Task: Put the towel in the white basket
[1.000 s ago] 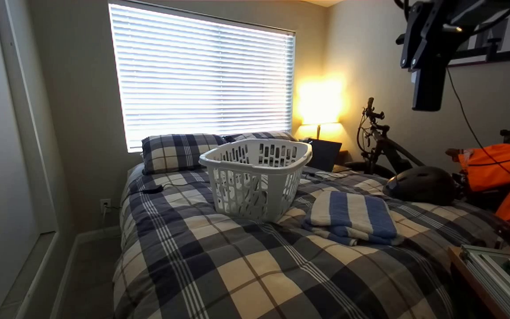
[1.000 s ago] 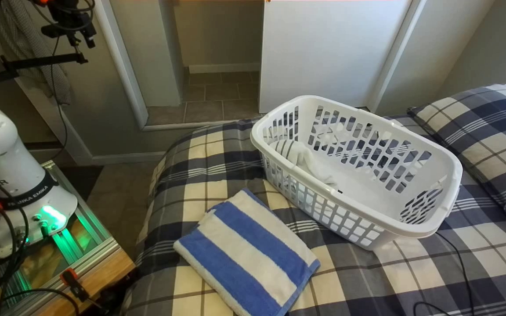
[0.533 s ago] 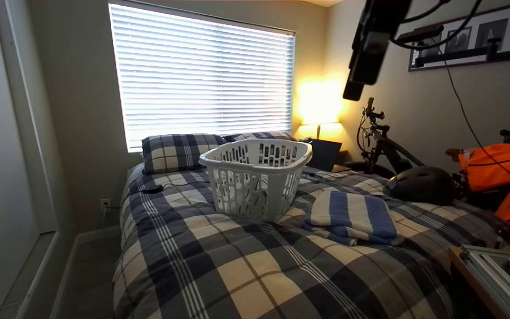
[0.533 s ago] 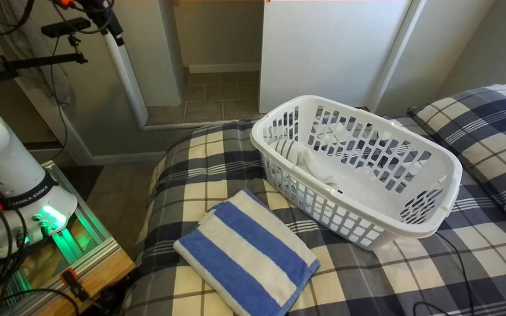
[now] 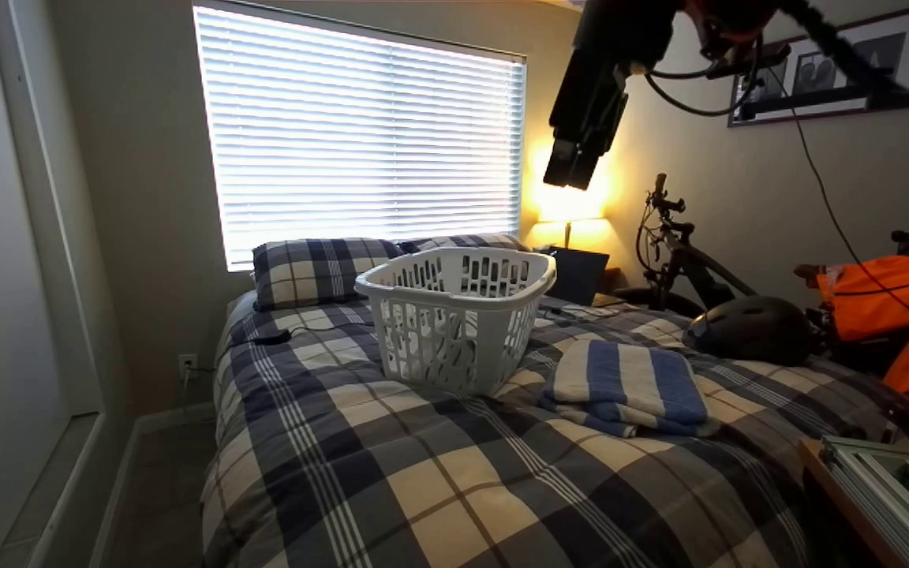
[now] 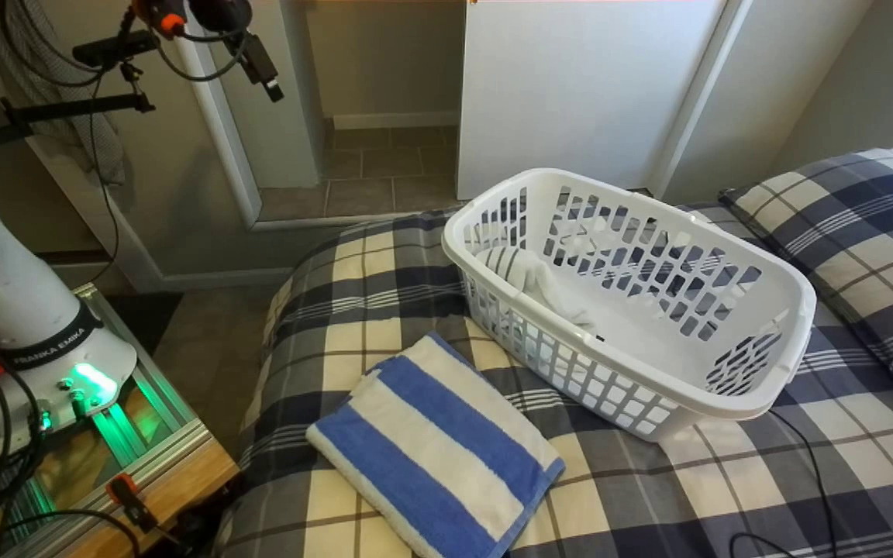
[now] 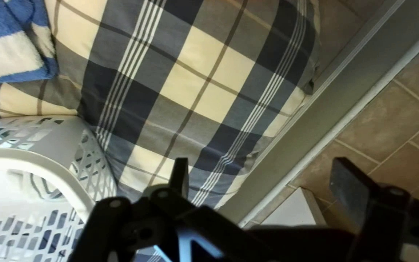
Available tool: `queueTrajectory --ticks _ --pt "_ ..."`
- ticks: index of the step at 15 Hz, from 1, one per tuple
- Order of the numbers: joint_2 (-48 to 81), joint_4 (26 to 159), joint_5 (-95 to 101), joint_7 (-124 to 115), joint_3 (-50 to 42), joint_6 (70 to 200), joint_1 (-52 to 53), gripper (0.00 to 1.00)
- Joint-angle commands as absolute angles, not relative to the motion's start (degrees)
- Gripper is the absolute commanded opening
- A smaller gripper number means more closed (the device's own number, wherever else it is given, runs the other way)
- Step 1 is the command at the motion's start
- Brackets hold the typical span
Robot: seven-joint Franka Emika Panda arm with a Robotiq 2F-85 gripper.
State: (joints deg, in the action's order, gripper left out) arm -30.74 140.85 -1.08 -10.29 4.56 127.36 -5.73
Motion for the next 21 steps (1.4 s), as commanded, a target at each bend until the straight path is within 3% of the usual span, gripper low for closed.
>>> queueTrajectory --ticks 1,10,21 --pt "-26.24 143.35 4.50 -14.47 4.14 134.56 -9.12 1.00" --pt "-9.60 145.48 14.98 -22.74 0.53 151.72 -16.68 1.00" --pt "3.01 141.32 34.55 -30.51 -12.01 154.83 -19.04 1.00"
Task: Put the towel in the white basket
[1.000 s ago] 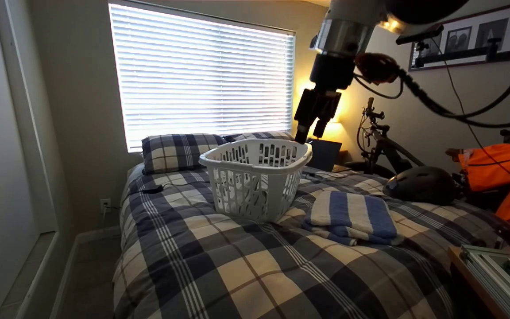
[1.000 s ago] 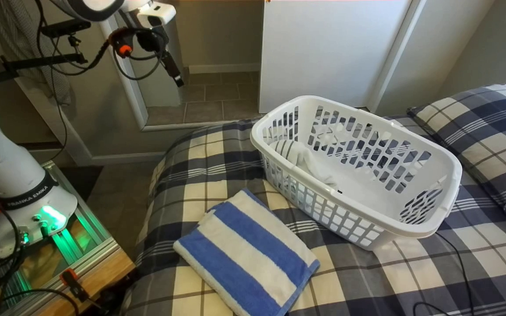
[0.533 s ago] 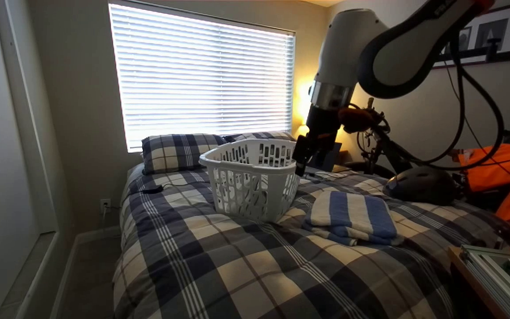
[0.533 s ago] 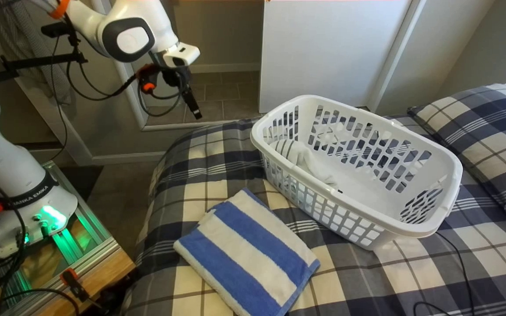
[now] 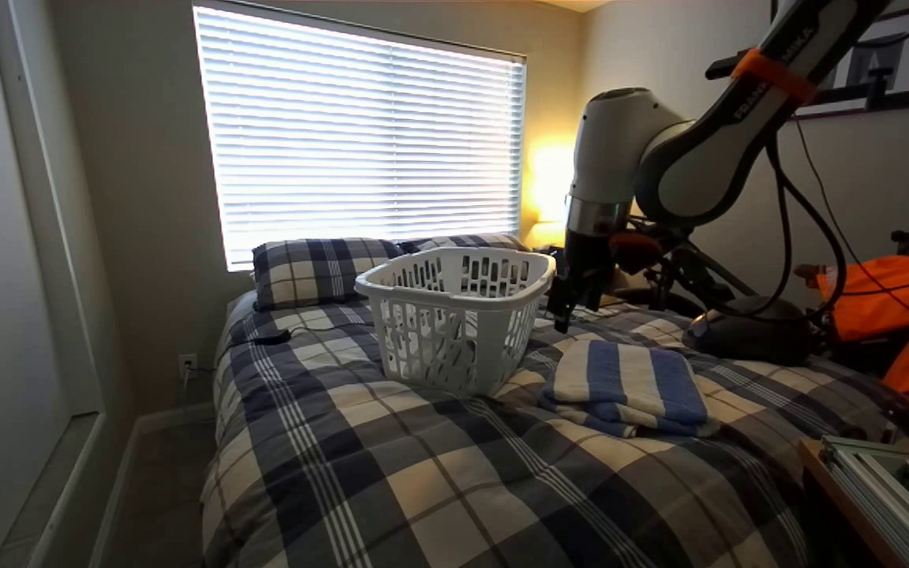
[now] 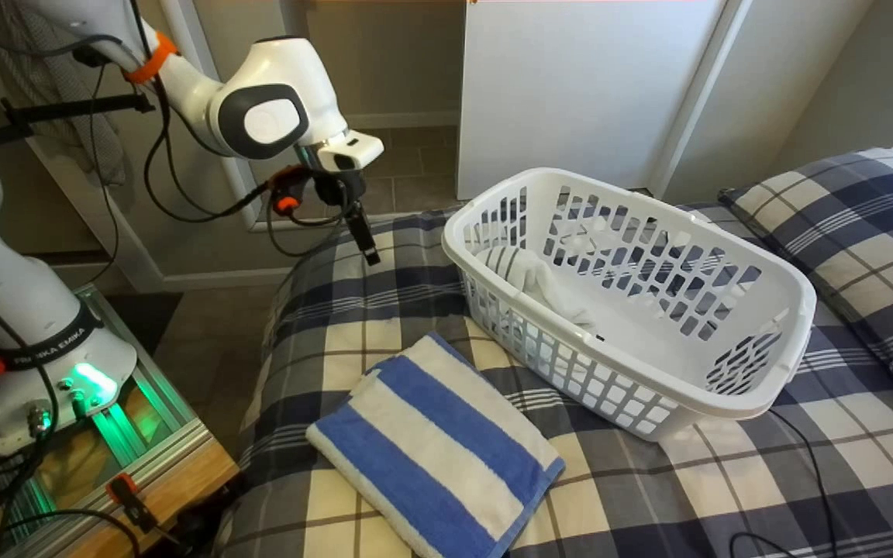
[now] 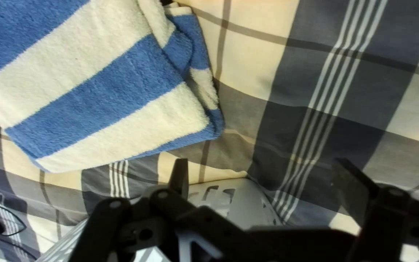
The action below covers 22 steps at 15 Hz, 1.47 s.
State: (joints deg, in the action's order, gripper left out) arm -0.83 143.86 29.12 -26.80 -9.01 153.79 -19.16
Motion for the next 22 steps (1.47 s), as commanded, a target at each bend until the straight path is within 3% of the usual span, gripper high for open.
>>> queueTrajectory --ticks 1,14,22 --pt "3.97 140.99 35.49 -30.84 -13.32 155.05 -18.84 1.00" --pt "5.79 140.54 34.75 -28.91 -17.15 154.48 -16.48 1.00" --pt "18.94 134.28 49.78 -41.29 -25.03 157.82 -13.16 1.00"
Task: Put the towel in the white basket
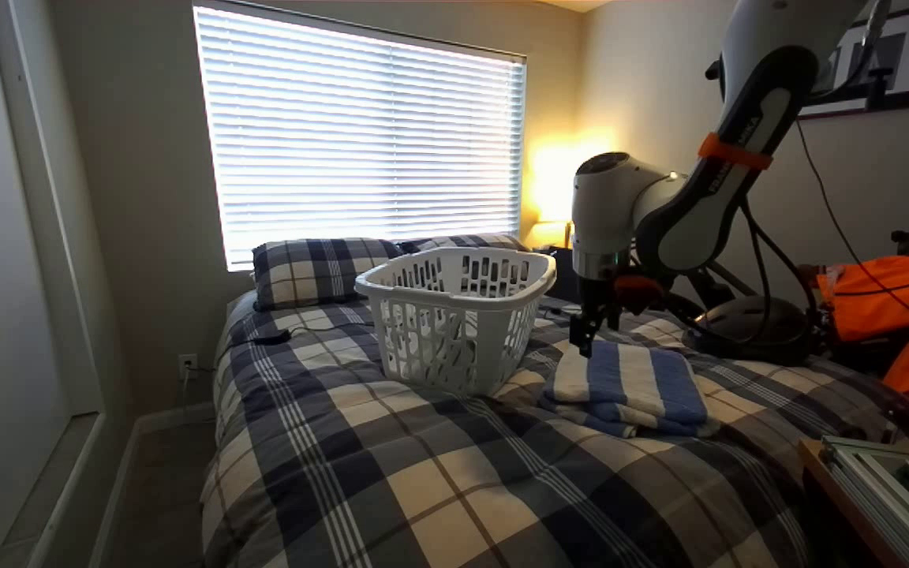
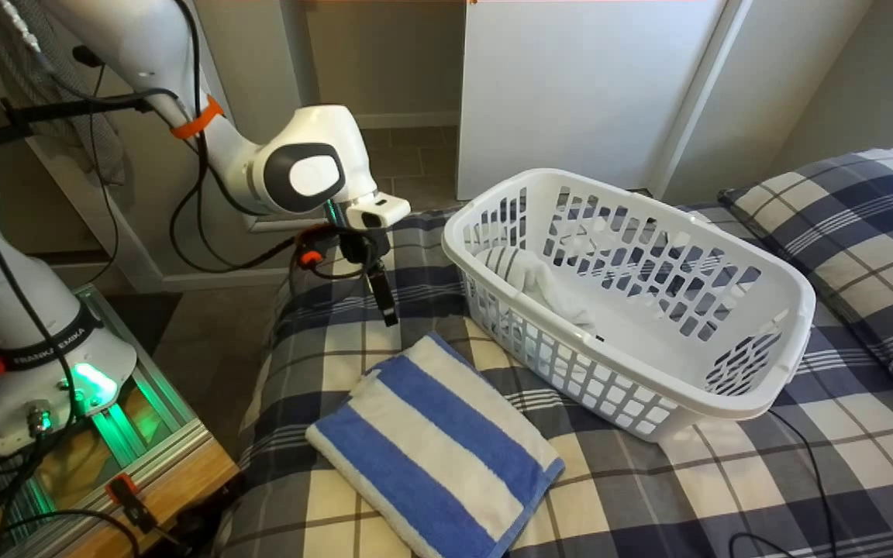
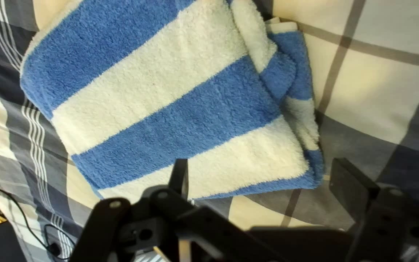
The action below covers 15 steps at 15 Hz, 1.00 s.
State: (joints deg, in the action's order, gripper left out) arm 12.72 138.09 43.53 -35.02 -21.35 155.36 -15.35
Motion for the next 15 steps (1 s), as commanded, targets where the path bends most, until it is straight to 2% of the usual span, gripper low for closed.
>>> queueTrajectory --ticks 1,15 --pt "20.51 133.43 50.65 -42.25 -25.76 158.24 -12.83 1.00" --pt "37.54 125.46 46.15 -37.26 -28.14 165.88 -11.08 1.00"
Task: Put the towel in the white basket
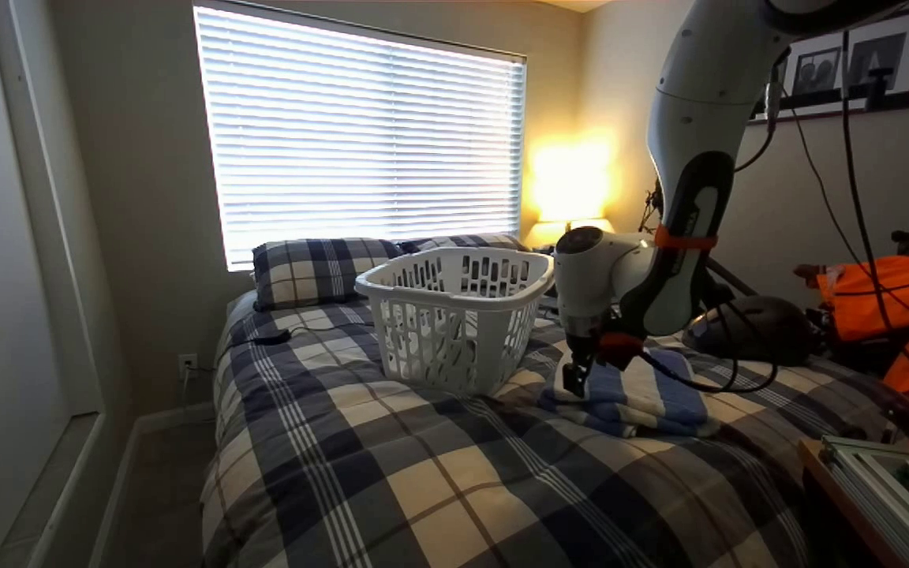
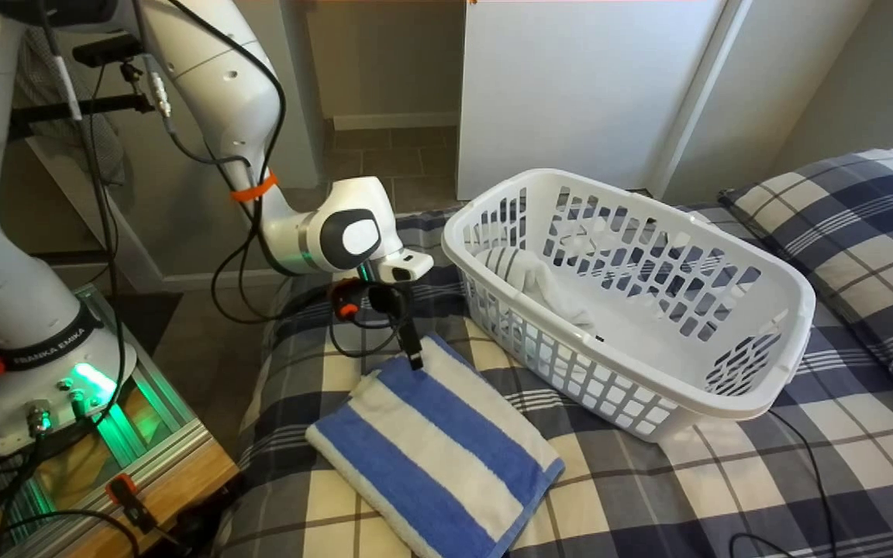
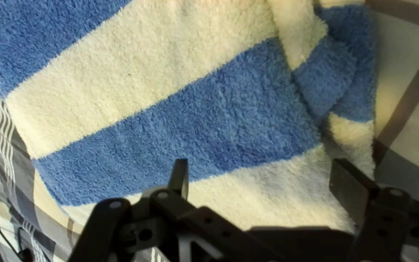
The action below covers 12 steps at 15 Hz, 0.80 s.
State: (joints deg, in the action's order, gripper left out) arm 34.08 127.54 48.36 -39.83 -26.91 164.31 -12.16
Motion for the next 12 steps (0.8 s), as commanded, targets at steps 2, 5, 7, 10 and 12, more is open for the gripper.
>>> queueTrajectory --ticks 2,5,7,10,12 --pt "38.97 124.64 45.33 -35.22 -28.01 164.91 -11.15 1.00" --pt "40.79 123.43 44.00 -32.72 -28.67 164.82 -10.70 1.00" --pt "40.77 123.55 41.89 -28.62 -27.74 164.92 -11.64 1.00" --pt "39.82 124.57 37.97 -18.92 -25.69 164.66 -13.26 1.00" --pt "38.96 125.01 34.63 -11.99 -23.67 163.37 -14.77 1.00"
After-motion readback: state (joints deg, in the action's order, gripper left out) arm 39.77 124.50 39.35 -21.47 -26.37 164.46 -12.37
